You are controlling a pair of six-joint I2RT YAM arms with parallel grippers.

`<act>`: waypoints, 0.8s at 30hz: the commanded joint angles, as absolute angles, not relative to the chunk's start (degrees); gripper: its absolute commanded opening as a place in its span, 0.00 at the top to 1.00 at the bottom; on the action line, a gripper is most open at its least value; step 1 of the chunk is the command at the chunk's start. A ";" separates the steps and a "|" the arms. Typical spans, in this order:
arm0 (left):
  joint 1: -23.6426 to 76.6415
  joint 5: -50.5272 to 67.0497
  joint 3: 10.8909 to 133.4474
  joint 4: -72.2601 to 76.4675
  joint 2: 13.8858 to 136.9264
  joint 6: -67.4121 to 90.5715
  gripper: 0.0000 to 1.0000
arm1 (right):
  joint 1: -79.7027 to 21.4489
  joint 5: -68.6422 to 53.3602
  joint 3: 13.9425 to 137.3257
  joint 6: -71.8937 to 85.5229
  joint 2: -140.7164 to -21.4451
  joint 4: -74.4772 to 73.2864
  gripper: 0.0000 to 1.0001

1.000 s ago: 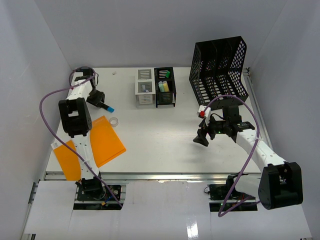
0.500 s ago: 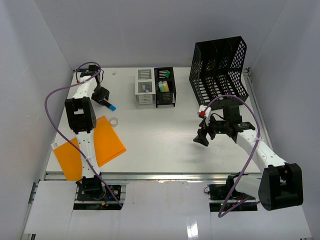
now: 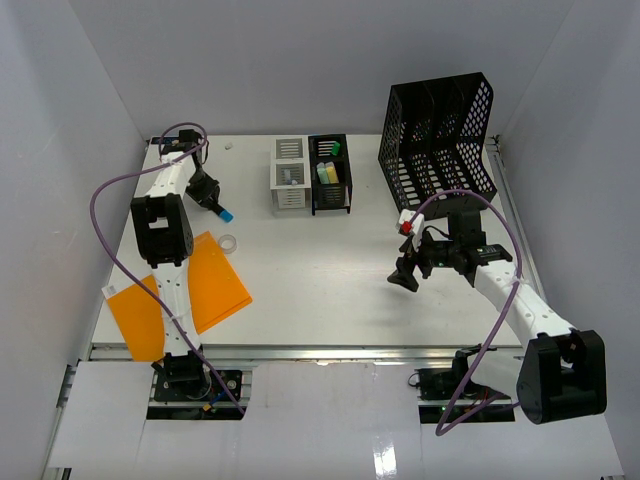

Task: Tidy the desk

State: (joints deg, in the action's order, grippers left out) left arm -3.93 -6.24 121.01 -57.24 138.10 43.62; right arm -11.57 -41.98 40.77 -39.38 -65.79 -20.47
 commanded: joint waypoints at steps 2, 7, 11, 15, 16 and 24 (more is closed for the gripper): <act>-2.85 -5.13 119.39 -57.13 139.52 39.94 0.82 | -11.07 -43.05 42.47 -39.29 -64.26 -19.53 0.04; -1.27 -7.20 120.94 -54.49 135.30 37.38 0.92 | -10.91 -43.24 42.45 -39.21 -64.16 -19.59 0.04; -0.97 -7.67 119.22 -47.29 128.86 37.57 0.96 | -10.90 -43.33 42.37 -39.29 -64.16 -19.52 0.04; 1.84 -9.79 113.65 -38.68 120.83 37.21 1.00 | -10.73 -43.50 42.36 -39.28 -64.25 -19.51 0.04; 2.39 -10.23 112.23 -37.25 119.57 36.75 1.00 | -10.72 -43.54 42.33 -39.29 -64.25 -19.51 0.04; 8.75 -18.81 102.31 -20.08 108.02 26.73 1.00 | -10.55 -43.86 42.28 -39.37 -64.25 -19.51 0.04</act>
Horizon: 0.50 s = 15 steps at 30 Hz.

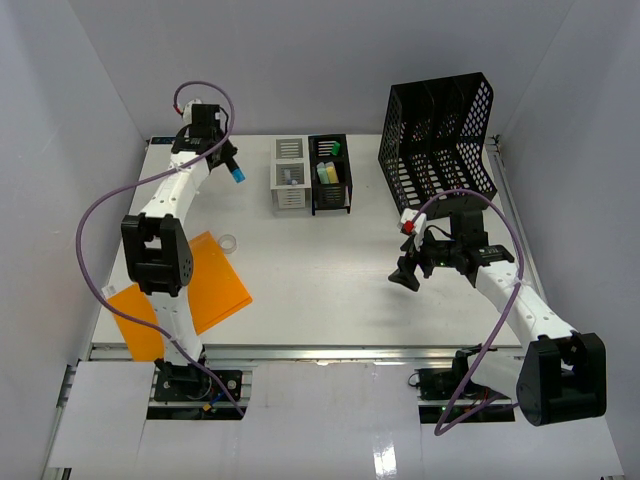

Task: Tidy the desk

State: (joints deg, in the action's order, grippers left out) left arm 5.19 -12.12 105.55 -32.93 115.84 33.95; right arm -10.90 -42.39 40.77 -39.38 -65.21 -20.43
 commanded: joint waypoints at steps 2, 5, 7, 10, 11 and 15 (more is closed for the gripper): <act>11.01 -19.22 100.86 -15.12 106.07 23.36 1.00 | -10.55 -43.95 42.19 -39.29 -64.25 -19.51 0.04; 13.64 -16.15 98.96 -6.05 104.60 19.18 1.00 | -10.50 -44.08 42.15 -39.37 -64.34 -19.42 0.04; 15.72 -13.01 98.36 -0.34 104.90 17.52 1.00 | -10.55 -44.08 42.06 -39.37 -64.38 -19.42 0.04; 17.77 -9.61 99.32 4.61 107.00 16.31 1.00 | -10.55 -44.12 42.01 -39.41 -64.51 -19.37 0.04; 18.51 -8.37 99.62 6.24 108.33 16.12 1.00 | -10.55 -44.12 42.01 -39.45 -64.51 -19.42 0.04; 20.53 -3.29 101.67 12.96 112.37 15.58 1.00 | -10.55 -44.03 41.96 -39.51 -64.56 -19.37 0.04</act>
State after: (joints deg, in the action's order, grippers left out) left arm 18.98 -9.68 99.36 2.82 109.04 18.22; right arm -10.87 -42.63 40.77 -39.40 -65.21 -20.43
